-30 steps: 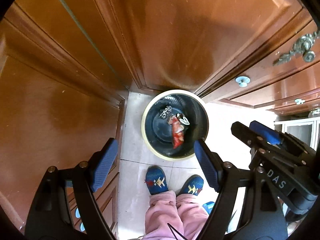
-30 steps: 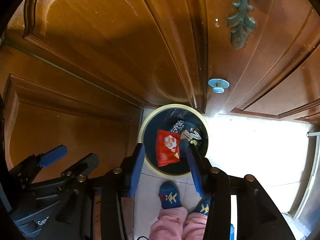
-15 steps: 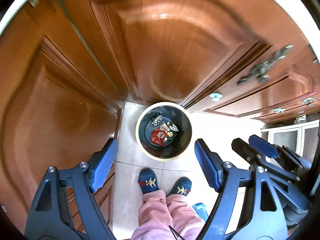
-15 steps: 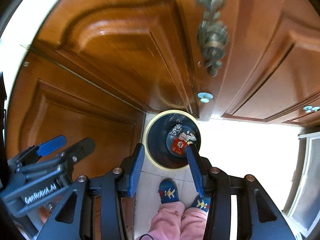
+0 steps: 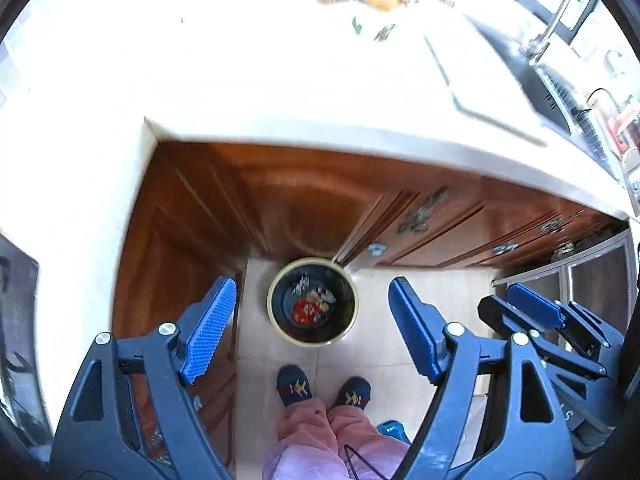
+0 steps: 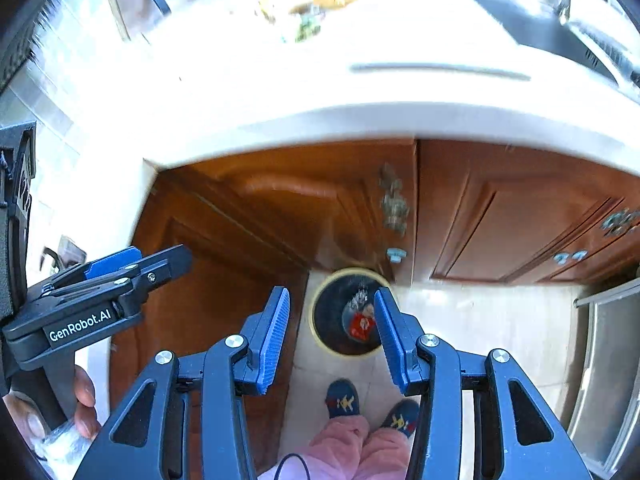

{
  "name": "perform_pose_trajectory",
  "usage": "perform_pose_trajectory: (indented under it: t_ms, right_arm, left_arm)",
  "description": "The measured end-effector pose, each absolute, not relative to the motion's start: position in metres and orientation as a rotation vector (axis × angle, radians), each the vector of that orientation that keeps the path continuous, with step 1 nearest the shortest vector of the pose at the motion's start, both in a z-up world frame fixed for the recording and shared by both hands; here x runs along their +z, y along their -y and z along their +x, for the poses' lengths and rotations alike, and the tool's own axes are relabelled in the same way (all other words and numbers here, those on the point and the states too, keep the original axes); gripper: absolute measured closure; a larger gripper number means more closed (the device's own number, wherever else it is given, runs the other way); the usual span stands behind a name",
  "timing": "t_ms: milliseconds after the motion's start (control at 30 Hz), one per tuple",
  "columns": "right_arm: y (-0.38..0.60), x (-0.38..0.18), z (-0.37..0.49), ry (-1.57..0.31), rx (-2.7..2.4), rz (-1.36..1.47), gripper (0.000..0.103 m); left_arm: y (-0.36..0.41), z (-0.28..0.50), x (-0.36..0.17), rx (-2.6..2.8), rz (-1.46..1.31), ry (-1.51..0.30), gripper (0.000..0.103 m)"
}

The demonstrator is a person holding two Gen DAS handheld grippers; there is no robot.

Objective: Collect trash
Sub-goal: 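Move both tools back up toward the remaining counter trash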

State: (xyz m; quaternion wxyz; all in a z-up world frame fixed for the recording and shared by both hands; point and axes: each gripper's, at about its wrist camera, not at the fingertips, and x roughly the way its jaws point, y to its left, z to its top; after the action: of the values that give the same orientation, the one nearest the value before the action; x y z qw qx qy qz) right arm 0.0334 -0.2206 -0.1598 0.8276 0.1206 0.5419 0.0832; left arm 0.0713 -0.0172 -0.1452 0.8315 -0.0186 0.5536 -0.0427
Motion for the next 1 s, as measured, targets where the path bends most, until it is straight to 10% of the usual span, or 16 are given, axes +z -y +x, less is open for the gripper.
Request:
perform_pose_trajectory:
  t_ms: [600,1000]
  right_arm:
    - [0.215,-0.003,0.058,-0.895,0.108,0.221,0.058]
    - [0.193,0.004,0.145,-0.900,0.080,0.227,0.058]
  left_arm:
    - [-0.001,0.104,0.001,-0.172,0.072,-0.910,0.024]
    - [-0.024,0.189,0.007,-0.147,0.070,-0.887,0.024]
